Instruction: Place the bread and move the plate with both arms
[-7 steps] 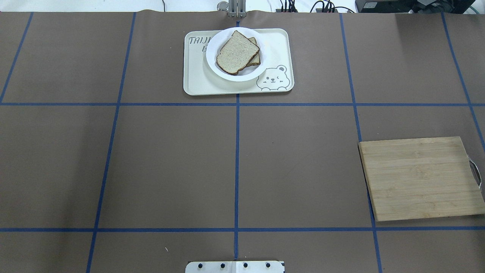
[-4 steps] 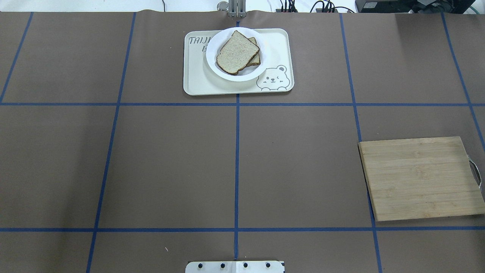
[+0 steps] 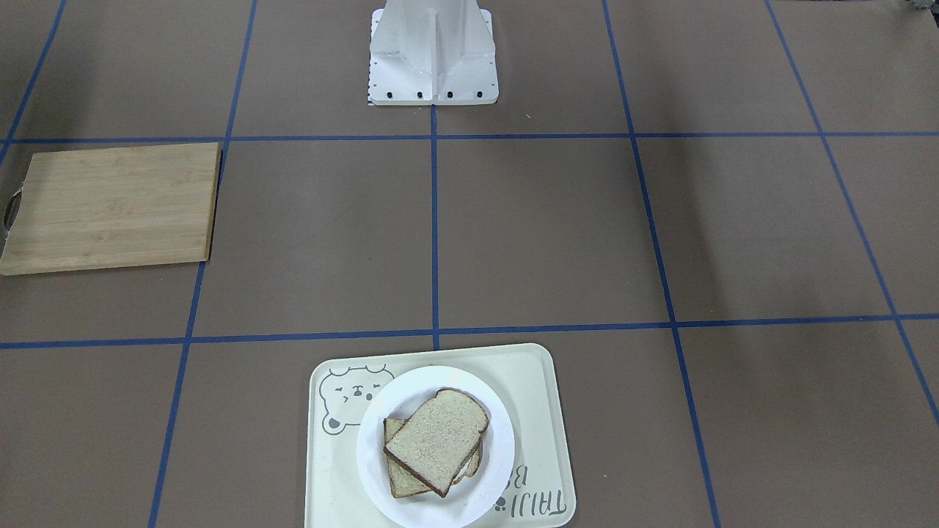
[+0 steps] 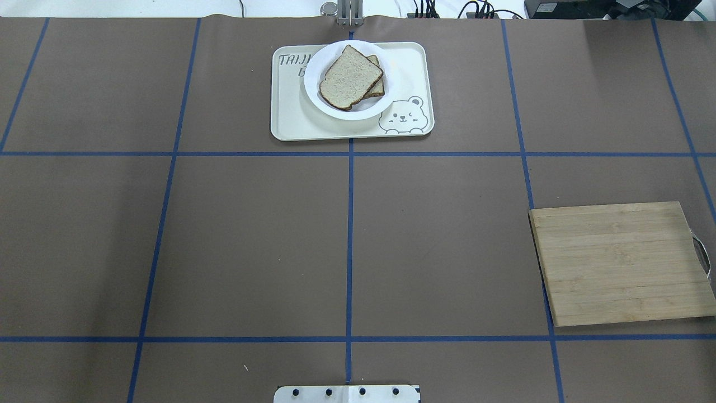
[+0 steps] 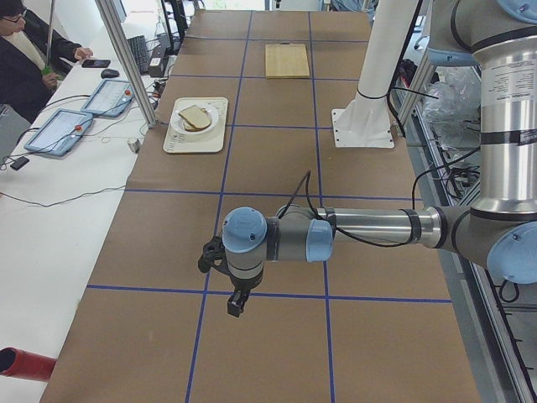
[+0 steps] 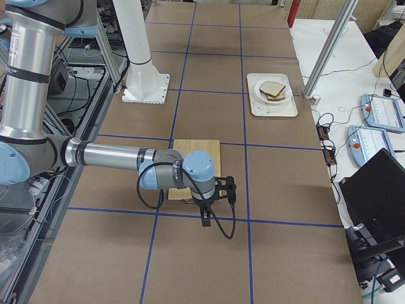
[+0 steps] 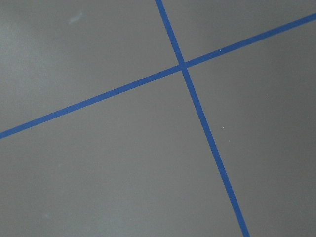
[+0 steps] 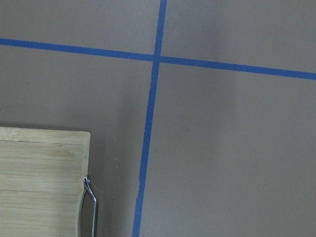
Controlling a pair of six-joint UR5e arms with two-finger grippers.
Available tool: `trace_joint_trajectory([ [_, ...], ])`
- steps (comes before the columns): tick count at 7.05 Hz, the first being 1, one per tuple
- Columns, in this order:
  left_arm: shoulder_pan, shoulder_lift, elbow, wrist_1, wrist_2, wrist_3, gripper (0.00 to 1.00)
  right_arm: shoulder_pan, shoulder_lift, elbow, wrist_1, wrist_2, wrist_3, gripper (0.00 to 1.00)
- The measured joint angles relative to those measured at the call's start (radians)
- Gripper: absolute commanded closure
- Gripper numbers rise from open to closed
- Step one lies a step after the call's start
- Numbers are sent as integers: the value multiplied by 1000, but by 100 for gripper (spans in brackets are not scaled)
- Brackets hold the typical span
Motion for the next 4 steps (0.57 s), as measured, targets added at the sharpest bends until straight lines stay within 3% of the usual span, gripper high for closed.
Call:
trace_joint_trajectory([
  [4,0,8,-4,-1,-1,-1,1,0,0,0,0,-1,0,0],
])
